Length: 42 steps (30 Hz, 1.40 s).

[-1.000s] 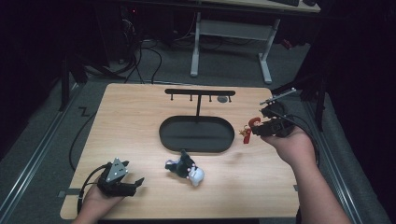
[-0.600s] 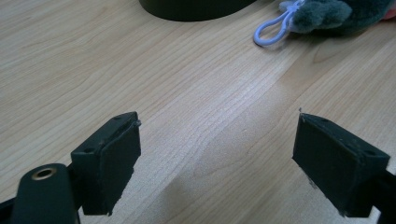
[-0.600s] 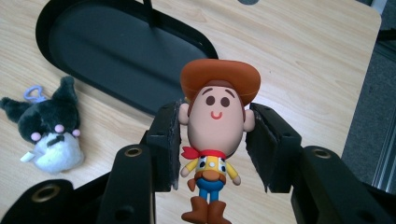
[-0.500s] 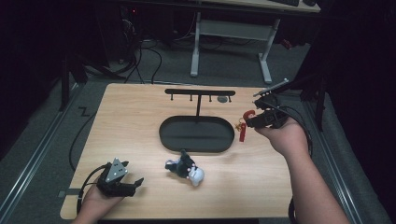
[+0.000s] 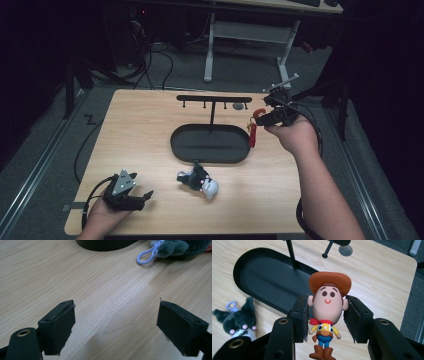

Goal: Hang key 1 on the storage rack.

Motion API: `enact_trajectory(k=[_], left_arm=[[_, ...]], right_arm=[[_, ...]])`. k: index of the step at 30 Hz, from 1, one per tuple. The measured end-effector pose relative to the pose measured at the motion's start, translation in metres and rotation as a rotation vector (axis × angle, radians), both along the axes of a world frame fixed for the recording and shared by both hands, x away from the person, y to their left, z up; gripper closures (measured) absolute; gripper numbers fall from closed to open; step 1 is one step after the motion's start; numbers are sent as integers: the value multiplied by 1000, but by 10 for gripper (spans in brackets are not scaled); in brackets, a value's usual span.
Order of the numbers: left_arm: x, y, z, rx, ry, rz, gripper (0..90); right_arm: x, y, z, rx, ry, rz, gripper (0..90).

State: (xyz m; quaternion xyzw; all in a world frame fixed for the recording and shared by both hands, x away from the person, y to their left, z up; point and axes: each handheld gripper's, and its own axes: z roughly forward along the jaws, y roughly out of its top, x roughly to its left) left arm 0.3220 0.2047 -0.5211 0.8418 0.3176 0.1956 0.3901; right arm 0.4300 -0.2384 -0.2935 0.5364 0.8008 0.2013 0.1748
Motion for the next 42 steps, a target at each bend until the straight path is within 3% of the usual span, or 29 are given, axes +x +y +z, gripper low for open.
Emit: enact_trajectory(k=[28,42], left_arm=[[-1,2,0,4,1,0,154],[-1,3,0,8,5,2,154]], right_arm=[[21,23,9,-5,-15,29,560],[31,22,9,-9,-18,13,560]])
